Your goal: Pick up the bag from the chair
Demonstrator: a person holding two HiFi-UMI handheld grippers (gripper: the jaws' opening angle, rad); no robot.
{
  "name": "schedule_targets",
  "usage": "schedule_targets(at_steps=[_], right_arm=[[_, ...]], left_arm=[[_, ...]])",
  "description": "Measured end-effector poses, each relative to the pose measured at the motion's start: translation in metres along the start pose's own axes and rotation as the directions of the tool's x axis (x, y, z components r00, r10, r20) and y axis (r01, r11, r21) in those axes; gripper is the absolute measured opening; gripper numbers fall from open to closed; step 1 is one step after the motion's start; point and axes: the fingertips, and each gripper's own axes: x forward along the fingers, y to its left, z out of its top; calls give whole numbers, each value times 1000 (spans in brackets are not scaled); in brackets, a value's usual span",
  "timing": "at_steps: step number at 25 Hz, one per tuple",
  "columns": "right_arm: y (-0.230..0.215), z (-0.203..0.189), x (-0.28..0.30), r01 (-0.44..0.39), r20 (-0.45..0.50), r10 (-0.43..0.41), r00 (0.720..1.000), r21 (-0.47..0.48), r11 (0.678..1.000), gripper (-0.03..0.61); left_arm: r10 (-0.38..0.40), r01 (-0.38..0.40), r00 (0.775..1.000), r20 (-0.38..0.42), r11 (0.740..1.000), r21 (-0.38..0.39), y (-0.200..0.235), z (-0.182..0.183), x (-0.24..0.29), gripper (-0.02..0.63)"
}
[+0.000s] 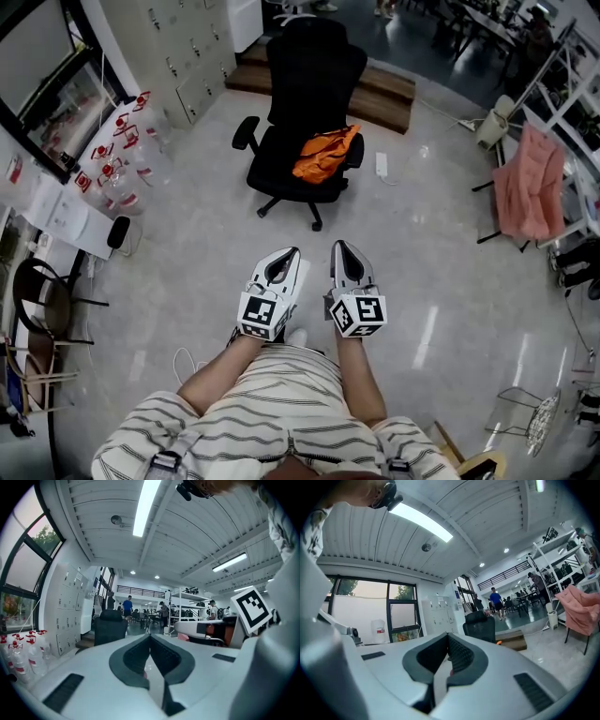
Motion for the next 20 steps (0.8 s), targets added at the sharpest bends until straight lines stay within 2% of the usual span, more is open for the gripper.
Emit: schedule_targets(at_steps=[9,20], right_arm=[[-11,-9,27,-12,-31,11,999,-25,1000,17],[-45,-9,82,13,-51,-15,999,-32,999,17]], left_arm=[[-25,25,999,-19,999,-20,9,-10,31,23],[-30,29,999,-23,999,-44,43,-11,92,23]])
